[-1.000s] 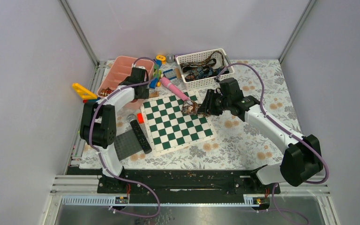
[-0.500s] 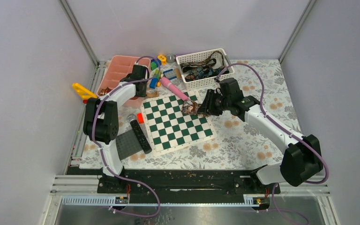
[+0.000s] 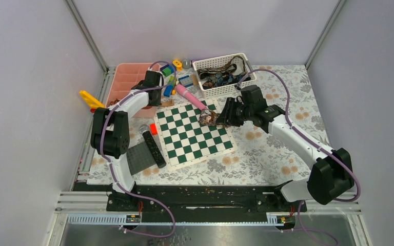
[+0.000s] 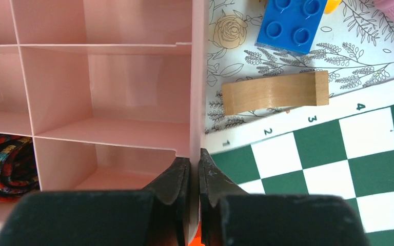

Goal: Roll the ties
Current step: Pick up the storage box at the corner of the board.

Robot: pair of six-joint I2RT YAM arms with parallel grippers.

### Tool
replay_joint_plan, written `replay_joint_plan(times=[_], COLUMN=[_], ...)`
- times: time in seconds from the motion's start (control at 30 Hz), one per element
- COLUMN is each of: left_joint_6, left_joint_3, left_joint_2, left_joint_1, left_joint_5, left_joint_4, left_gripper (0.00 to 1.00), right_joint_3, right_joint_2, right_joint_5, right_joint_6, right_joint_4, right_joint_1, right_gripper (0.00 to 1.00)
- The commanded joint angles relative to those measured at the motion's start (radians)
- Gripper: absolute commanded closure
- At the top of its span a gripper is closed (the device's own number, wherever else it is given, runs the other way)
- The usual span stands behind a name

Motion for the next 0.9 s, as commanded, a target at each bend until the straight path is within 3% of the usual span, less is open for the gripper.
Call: replay_joint_plan(times=[0.0, 0.47, 0.67, 0.87], left_joint_6=[-0.001, 0.082, 0.083, 0.066], left_joint_3=[-0.001, 0.045, 0.09, 0.162], left_joint_2=[-0.136, -0.34, -0.376, -0.367], left_joint_1=[-0.007, -0.144, -0.296, -0.541], left_joint_5=[-0.044, -0.149, -0.155, -0.149], left_joint_4=[0.03, -0.07, -0.129, -0.16], left_gripper=[1.0, 1.0, 1.0, 1.0], right_joint_3=[0.025, 0.187, 0.292, 0.437], right_joint_2=[-0.061, -0.297, -0.382, -0.462], right_joint_5=[-0.015, 0.043, 0.091, 0.167], right_joint_6=[-0.01, -0.037, -0.065, -0.096], right_joint_4=[-0.011, -0.187, -0.304, -0.41], right_joint_1=[0.002, -0.102, -0.146, -0.161], right_gripper=[0.58, 0.57, 0.55, 0.52])
